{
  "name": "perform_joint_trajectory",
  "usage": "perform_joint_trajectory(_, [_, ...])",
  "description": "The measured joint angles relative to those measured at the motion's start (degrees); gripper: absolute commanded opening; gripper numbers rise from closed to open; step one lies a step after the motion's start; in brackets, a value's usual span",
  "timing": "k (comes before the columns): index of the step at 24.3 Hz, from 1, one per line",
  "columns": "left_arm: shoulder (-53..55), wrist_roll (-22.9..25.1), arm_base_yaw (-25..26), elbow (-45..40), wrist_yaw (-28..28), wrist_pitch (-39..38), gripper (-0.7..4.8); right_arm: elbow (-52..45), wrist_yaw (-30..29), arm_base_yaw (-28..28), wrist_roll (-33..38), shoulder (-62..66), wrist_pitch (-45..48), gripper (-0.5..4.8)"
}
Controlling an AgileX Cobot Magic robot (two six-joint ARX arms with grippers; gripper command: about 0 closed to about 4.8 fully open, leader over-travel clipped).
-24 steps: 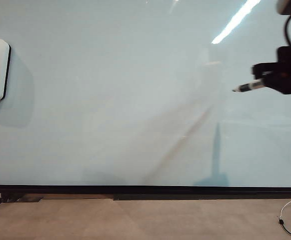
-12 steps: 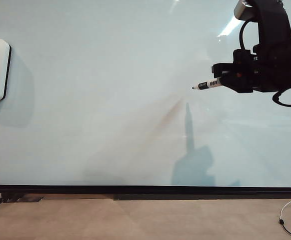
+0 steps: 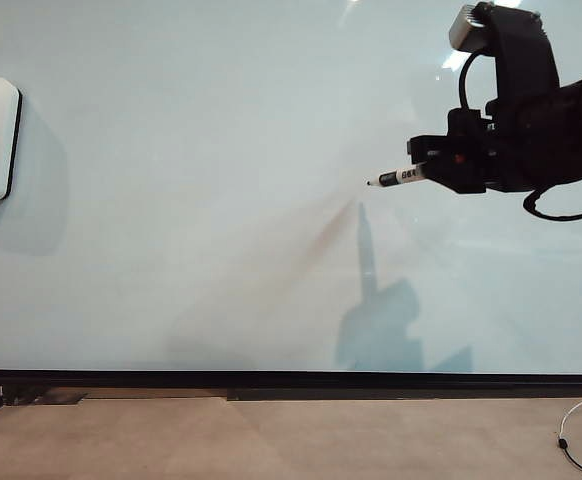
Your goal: Pick up the pen on the shelf to the right of the whiteboard and draw a straight line.
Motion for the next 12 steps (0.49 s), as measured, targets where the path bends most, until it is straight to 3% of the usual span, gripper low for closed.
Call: perform_joint_trajectory(12, [-0.02, 0.11, 0.00, 0.00, 0.04, 0.00, -0.05, 1.22, 1.40, -0.15, 0.00, 2.08, -0.02, -0.04])
